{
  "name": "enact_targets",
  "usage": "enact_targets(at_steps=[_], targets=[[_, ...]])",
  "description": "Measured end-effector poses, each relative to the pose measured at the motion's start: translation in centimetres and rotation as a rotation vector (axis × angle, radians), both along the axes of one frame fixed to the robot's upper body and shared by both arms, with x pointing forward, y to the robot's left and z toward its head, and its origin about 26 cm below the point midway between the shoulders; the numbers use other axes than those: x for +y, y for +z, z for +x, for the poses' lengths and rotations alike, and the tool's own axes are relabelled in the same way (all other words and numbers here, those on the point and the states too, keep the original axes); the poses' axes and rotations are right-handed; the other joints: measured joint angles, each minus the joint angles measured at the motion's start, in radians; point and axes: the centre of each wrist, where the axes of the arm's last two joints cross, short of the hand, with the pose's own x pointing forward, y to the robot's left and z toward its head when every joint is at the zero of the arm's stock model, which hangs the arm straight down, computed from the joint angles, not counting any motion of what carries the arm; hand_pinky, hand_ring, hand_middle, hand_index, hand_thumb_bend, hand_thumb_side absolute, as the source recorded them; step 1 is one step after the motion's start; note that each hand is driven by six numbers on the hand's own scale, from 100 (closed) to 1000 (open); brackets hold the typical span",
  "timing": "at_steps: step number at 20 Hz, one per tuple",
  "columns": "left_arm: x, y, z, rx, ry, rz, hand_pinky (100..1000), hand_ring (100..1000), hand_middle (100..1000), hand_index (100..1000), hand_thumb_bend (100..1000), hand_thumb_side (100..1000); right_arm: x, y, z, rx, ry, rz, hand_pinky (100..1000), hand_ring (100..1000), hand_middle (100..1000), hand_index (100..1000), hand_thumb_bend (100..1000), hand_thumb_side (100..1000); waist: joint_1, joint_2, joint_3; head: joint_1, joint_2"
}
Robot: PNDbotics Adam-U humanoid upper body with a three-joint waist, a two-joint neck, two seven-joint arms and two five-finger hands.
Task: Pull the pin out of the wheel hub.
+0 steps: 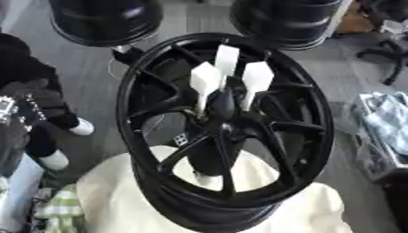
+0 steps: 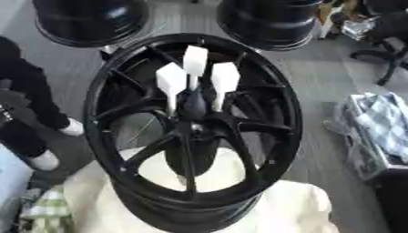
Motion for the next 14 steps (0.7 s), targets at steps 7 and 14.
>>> enact_targets(at_steps=[7, 14], targets=[[0.2, -0.1, 0.0, 0.023, 0.047, -0.028, 737, 737, 664, 853, 215, 874, 3.8, 0.1, 1.0, -0.02, -0.014, -0.122, 817, 835, 805, 879, 100, 368, -0.009, -0.009, 0.019, -0.02, 0.0], [0.7, -0.3, 0.0, 0.053, 0.109, -0.068, 736, 736, 660, 848, 235, 889, 7.2, -0.7, 1.5, 0.011, -0.05, -0.237, 827, 844, 811, 886, 100, 413, -0.011, -0.026, 0.014, -0.023, 0.0]])
